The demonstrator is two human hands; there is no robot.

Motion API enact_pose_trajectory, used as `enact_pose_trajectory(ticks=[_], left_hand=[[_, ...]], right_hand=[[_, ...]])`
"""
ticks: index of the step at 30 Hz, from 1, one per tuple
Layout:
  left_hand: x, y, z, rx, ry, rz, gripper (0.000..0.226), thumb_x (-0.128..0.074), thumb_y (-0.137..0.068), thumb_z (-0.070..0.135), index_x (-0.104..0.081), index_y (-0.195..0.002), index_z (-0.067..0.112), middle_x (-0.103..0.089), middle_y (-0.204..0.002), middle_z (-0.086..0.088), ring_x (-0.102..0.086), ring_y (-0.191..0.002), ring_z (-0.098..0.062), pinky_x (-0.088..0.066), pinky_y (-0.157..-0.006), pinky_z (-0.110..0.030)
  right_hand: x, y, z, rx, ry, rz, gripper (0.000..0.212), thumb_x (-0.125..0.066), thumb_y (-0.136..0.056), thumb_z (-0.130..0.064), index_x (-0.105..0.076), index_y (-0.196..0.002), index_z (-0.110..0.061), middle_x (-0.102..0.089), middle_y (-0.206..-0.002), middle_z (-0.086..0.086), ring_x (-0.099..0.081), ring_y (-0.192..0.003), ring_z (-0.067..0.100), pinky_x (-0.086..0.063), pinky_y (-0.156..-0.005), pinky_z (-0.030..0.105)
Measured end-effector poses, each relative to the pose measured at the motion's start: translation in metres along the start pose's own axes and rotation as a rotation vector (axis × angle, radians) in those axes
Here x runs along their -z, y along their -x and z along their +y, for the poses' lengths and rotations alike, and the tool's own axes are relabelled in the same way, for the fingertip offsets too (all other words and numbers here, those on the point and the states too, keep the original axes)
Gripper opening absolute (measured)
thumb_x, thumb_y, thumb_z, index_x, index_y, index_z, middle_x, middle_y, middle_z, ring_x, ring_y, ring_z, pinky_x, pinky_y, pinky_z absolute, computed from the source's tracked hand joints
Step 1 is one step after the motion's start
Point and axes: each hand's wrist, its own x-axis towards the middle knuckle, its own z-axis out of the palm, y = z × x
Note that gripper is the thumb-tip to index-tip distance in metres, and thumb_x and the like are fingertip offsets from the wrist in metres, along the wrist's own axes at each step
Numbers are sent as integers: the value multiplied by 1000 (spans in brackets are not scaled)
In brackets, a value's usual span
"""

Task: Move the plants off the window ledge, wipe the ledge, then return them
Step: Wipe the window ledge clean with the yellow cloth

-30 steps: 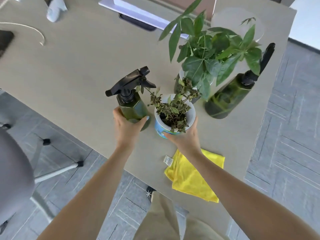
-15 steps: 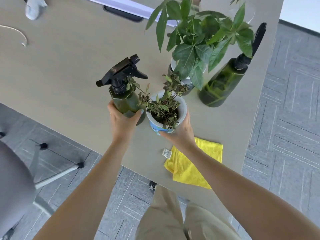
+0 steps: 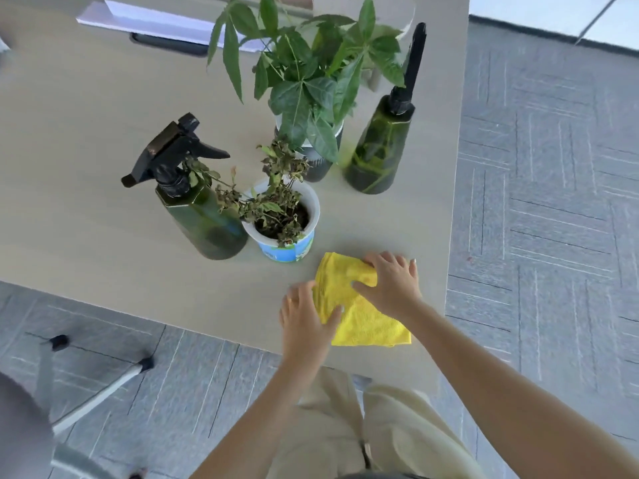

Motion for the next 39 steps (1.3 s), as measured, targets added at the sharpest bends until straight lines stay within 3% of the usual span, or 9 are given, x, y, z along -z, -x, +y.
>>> enact_pose_trajectory(ticks=[4, 7, 11, 16, 19, 25, 32, 36, 39], left_hand=[[-15, -11, 15, -54, -116, -147, 71, -67, -76, 40, -32, -133, 16, -39, -136, -7, -36, -124, -31, -27, -102, -42], [-19, -13, 24, -94, -119, -185, 84, -69, -74, 42, -25, -139, 14, -36, -141, -7, -33, -128, -31, -27, -105, -42], [-29, 2, 48, 15, 175, -324, 105, -71, -56, 56, -24, -139, 12, -38, -138, -8, -42, -122, -22, -37, -94, -28], [-64, 66, 91, 21, 372, -613, 52, -55, -88, 37, -42, -127, 6, -60, -117, -6, -55, -84, -5, -45, -65, -7], [-90, 123, 120, 145, 489, -895, 47, -37, -85, 60, -61, -101, 23, -69, -99, -1, -61, -86, -12, -51, -83, -32], [-157, 261, 161, 325, 588, -1303, 35, -42, -92, 39, -72, -85, 20, -76, -87, 1, -71, -72, -10, -57, -61, -24], [-250, 455, 198, -395, 125, -1323, 11, -65, -82, 27, -63, -76, 19, -66, -83, -3, -63, -84, -22, -47, -74, -28], [-285, 546, 208, -1184, -97, -1134, 53, -51, -69, 56, -63, -62, 5, -57, -107, -7, -48, -101, -31, -38, -86, -33], [-316, 601, 209, -1464, -121, -1181, 53, -51, -68, 53, -54, -51, 3, -50, -136, -3, -36, -125, -31, -25, -101, -40]], right_hand=[[21, 8, 8, 20, 59, -131, 14, -58, -84, -38, -60, -82, -24, -59, -82, -4, -56, -94, 25, -27, -86, 36], [32, 29, 21, 85, -85, -55, 32, -55, -83, -32, -39, -58, -20, -45, -73, -1, -44, -78, 23, -27, -75, 31], [59, 88, 47, 5, -683, -19, 24, -48, -84, -27, -43, -63, -18, -41, -64, -5, -39, -62, 14, -31, -61, 31], [78, 178, 101, -324, -1325, 219, 21, -53, -91, -22, -63, -74, -29, -61, -67, -15, -55, -71, 8, -45, -69, 24], [71, 239, 140, -481, -1563, 385, 15, -58, -88, -24, -65, -76, -30, -63, -80, -7, -58, -78, 14, -46, -75, 32], [37, 407, 221, -594, -1696, 736, 17, -54, -91, -22, -68, -82, -25, -70, -74, -9, -63, -79, 16, -49, -79, 37], [-21, 623, 291, -898, -1447, 1225, 12, -55, -91, -13, -62, -90, -23, -65, -85, -6, -59, -82, 11, -48, -74, 26], [-64, 700, 305, -1098, -1471, 1524, 35, -58, -90, -17, -44, -120, -27, -66, -96, -5, -62, -92, 12, -49, -83, 28], [-91, 747, 315, -1194, -1407, 1620, 45, -59, -89, -13, -43, -126, -33, -64, -94, 2, -58, -84, 13, -45, -79, 29]])
